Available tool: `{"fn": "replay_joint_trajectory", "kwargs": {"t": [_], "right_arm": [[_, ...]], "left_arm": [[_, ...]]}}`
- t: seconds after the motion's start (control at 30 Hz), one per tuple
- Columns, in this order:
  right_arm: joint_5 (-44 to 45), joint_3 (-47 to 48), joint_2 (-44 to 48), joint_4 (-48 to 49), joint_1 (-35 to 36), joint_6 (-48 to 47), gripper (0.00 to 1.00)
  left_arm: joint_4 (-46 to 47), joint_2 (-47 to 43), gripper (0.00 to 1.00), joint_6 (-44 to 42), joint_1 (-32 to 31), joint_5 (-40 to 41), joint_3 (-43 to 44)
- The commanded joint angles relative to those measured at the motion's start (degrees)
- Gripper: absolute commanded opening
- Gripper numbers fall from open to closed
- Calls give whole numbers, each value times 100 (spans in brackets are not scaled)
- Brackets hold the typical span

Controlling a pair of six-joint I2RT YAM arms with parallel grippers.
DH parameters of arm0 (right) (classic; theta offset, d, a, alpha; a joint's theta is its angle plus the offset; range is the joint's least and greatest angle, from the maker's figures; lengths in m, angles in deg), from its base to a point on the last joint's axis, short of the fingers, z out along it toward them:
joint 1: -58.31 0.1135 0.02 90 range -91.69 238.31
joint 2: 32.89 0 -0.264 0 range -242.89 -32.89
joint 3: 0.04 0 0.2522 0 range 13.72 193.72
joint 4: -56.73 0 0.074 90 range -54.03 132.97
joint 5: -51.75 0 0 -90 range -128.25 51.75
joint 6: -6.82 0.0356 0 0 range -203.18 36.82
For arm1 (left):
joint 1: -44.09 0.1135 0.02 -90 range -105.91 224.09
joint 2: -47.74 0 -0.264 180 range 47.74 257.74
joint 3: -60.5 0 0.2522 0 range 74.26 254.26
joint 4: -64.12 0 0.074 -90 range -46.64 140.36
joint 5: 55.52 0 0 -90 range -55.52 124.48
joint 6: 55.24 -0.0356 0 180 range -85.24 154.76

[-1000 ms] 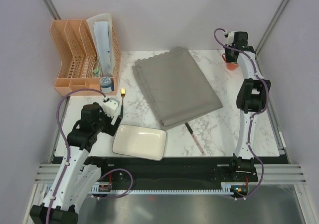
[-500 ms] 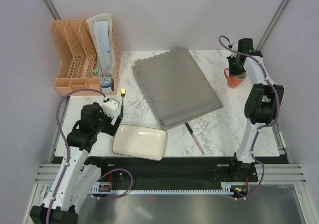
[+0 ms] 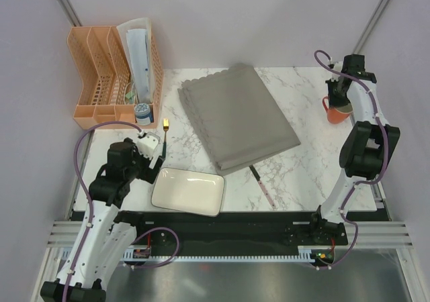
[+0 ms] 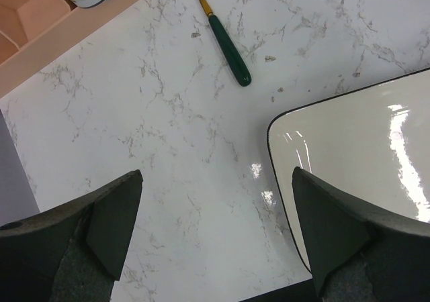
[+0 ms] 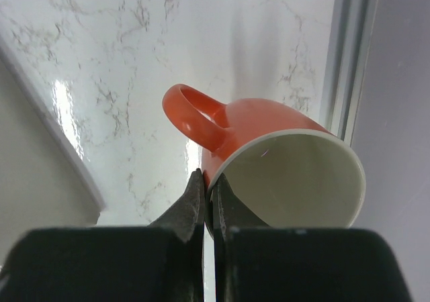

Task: Set the dinner table for one person
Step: Place the cup at the center of the board.

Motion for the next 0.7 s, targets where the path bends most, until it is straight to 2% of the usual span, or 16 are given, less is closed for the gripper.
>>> {"fn": "replay_joint_trajectory", "kwargs": {"t": [0.0, 0.3, 0.67], "right_arm": [[17, -116, 222, 56, 36, -217, 0], [25, -661, 221, 178, 1, -270, 0], [16, -732, -165, 223, -78, -331, 1]], "left_arm": [[196, -55, 100, -204, 34, -147, -15], [205, -46, 100, -213, 34, -165, -24], [187, -108, 100, -231, 34, -130, -50]]}}
